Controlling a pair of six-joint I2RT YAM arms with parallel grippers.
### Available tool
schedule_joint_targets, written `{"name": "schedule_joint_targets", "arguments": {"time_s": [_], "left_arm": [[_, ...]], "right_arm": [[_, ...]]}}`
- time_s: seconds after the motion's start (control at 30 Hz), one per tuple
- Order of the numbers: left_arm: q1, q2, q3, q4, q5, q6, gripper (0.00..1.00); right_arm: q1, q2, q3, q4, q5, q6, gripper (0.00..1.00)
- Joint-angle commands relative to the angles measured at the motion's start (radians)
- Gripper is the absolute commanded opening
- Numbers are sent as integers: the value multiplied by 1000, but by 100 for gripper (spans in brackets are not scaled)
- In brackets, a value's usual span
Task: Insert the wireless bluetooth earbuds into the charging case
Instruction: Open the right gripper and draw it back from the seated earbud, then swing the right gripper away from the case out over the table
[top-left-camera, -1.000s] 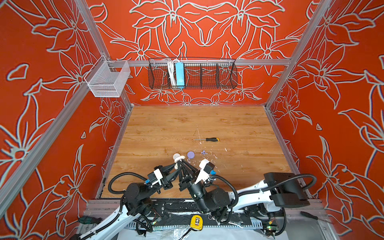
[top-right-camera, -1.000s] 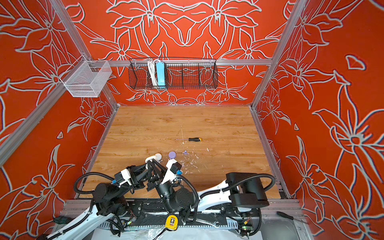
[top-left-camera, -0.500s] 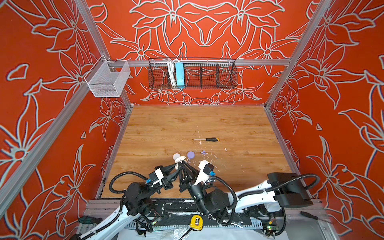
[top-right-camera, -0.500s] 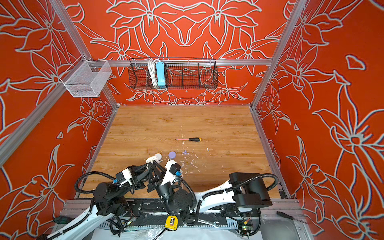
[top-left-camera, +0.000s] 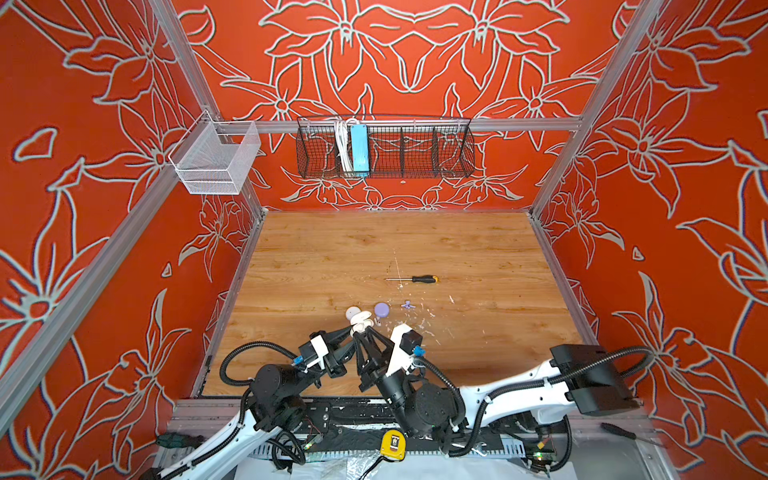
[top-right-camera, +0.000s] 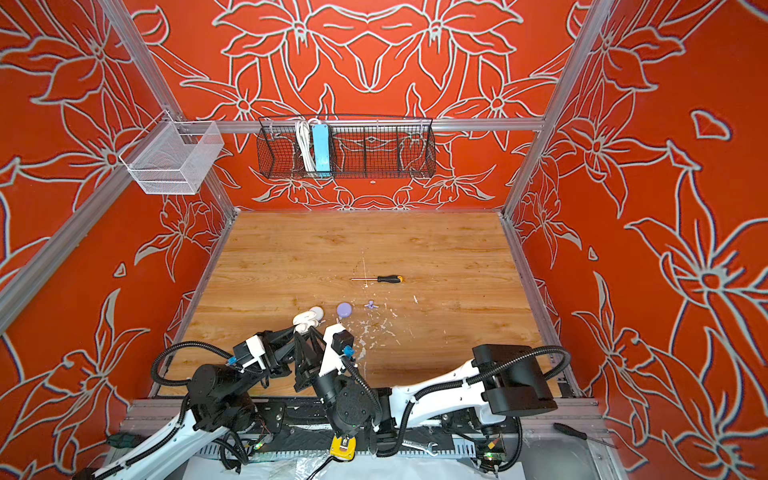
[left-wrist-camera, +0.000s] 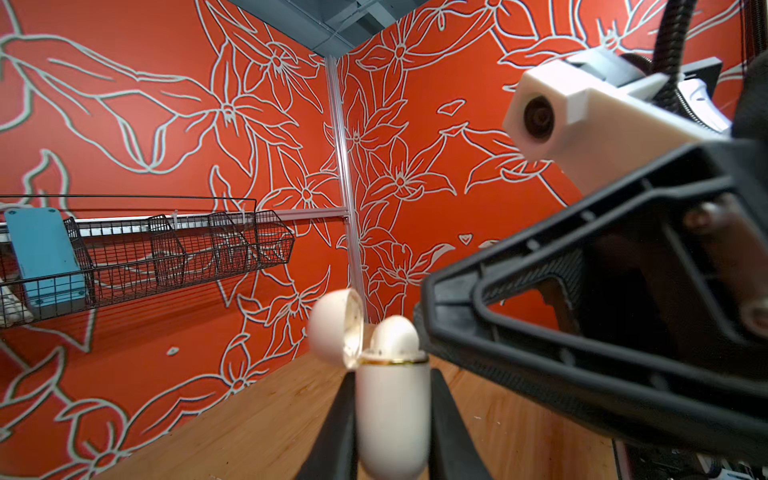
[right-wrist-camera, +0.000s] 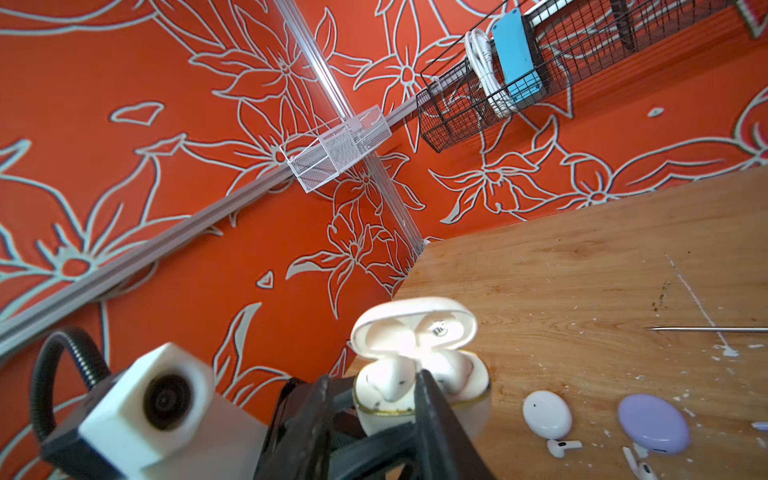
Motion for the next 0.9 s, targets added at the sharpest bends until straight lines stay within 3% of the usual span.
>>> {"name": "schedule_joint_targets", "arguments": {"time_s": [0.0, 0.23, 0.43, 0.53, 0.67, 0.77, 0.87], "left_arm": [[-6, -14, -35, 127, 27, -6, 0], [-6, -14, -29, 112, 26, -6, 0], [-6, -14, -12, 64, 12, 4, 0], [-6, -7, -17, 68, 5, 9, 0], [-6, 23, -6, 76, 44, 27, 0], [-6, 83, 18, 77, 100, 42, 0], [-6, 173, 57, 80, 177, 57, 0]], "right_arm": [[8, 8, -9, -92, 5, -24, 39], [10, -52, -21, -109, -4, -84, 44], [10, -199, -73, -195, -39, -146, 46], [5, -303, -53, -398, -37, -139, 52], [-21, -438, 12, -744, -64, -120, 52], [-99, -504, 95, -1063, -137, -14, 52], [-196, -550, 128, -1221, -256, 55, 52]]}}
